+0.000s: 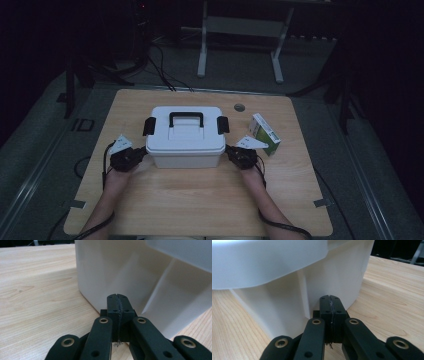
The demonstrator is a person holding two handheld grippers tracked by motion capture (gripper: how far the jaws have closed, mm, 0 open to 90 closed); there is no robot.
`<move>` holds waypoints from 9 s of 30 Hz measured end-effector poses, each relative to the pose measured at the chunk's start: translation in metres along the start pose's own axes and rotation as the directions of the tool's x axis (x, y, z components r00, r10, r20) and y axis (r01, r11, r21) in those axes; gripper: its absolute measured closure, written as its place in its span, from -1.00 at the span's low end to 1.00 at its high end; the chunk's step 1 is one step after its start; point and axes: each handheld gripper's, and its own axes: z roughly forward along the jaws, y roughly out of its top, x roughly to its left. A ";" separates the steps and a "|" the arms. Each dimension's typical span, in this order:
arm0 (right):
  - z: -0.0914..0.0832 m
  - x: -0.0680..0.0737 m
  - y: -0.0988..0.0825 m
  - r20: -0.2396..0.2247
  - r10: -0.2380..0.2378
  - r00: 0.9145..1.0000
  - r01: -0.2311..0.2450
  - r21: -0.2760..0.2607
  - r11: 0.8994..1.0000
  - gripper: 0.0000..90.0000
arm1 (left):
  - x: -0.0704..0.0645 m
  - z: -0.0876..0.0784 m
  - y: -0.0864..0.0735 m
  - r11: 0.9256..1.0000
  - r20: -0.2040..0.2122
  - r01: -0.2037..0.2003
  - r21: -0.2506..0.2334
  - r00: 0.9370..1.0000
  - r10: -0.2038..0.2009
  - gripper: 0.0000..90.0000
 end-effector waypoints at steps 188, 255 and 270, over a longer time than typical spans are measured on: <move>-0.110 -0.018 -0.042 0.009 0.101 0.995 -0.102 0.036 0.994 -0.58 | -0.029 -0.014 -0.003 0.946 0.236 -0.084 0.312 0.972 0.008 -0.69; -0.142 -0.039 -0.063 0.058 0.068 0.996 -0.071 0.054 0.996 -0.69 | -0.026 -0.043 0.055 0.416 0.371 -0.386 0.823 0.921 0.120 -0.94; -0.144 -0.041 -0.068 0.071 0.086 0.994 -0.090 0.047 0.995 -0.69 | -0.026 -0.047 0.057 0.422 0.396 -0.390 0.818 0.915 0.078 -0.94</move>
